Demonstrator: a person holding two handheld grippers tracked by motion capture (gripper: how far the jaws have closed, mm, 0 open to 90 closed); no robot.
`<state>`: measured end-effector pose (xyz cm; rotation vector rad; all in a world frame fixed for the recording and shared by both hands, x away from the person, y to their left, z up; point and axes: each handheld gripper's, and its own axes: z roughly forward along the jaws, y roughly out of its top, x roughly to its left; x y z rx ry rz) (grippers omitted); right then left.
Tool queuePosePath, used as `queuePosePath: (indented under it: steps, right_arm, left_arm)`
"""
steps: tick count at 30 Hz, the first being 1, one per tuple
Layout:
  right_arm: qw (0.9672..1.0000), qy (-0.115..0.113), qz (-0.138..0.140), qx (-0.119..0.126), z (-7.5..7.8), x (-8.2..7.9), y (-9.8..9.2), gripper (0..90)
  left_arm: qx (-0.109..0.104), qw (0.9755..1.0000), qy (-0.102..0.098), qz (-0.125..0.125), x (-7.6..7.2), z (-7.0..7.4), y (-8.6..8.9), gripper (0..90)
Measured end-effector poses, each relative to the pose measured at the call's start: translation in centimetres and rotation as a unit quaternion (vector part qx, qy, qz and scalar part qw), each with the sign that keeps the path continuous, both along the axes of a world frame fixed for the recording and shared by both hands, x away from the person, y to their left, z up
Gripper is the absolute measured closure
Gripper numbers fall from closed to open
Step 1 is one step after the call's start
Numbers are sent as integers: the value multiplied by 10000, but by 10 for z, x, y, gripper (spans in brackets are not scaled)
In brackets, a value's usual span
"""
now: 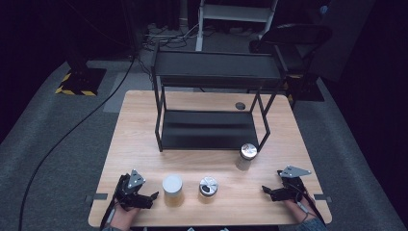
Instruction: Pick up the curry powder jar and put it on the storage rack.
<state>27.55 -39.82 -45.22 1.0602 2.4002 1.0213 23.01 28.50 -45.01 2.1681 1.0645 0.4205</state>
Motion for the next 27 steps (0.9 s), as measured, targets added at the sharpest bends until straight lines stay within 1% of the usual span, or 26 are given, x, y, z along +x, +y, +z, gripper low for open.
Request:
queuePosePath:
  steps: [7, 9, 11, 12, 14, 16, 20, 22, 25, 27]
  right_arm:
    - [10000, 1, 9, 0, 0, 0, 0, 21]
    - [10000, 1, 9, 0, 0, 0, 0, 21]
    - [10000, 1, 9, 1, 0, 0, 0, 21]
    - [10000, 1, 9, 0, 0, 1, 0, 21]
    - [10000, -1, 3, 2, 0, 1, 0, 21]
    - [10000, 0, 5, 4, 0, 1, 0, 21]
    - [10000, 2, 5, 3, 0, 2, 0, 20]
    - [10000, 4, 4, 2, 0, 2, 0, 20]
    - [10000, 2, -1, -1, 0, 3, 1, 19]
    - [10000, 2, 0, -2, 0, 3, 1, 19]
  left_arm:
    - [6, 10000, -5, -7, 0, 0, 0, 33]
    - [-10, 10000, -3, -21, 0, 0, 1, 38]
    - [-51, 10000, 44, -59, 1, 2, 2, 43]
    - [-76, 9999, 27, -65, 1, 2, 3, 46]
    - [-131, 9999, -81, -57, -3, 5, 5, 46]
    - [-229, 9995, -234, -45, -9, 7, 8, 47]
    - [-546, 9973, -481, -24, -21, 11, 18, 56]
    - [-673, 9955, -664, -36, -28, 13, 22, 63]
    - [-888, 9915, -951, -46, -38, 14, 26, 63]
    - [-990, 9887, -1122, -87, -44, 14, 29, 64]
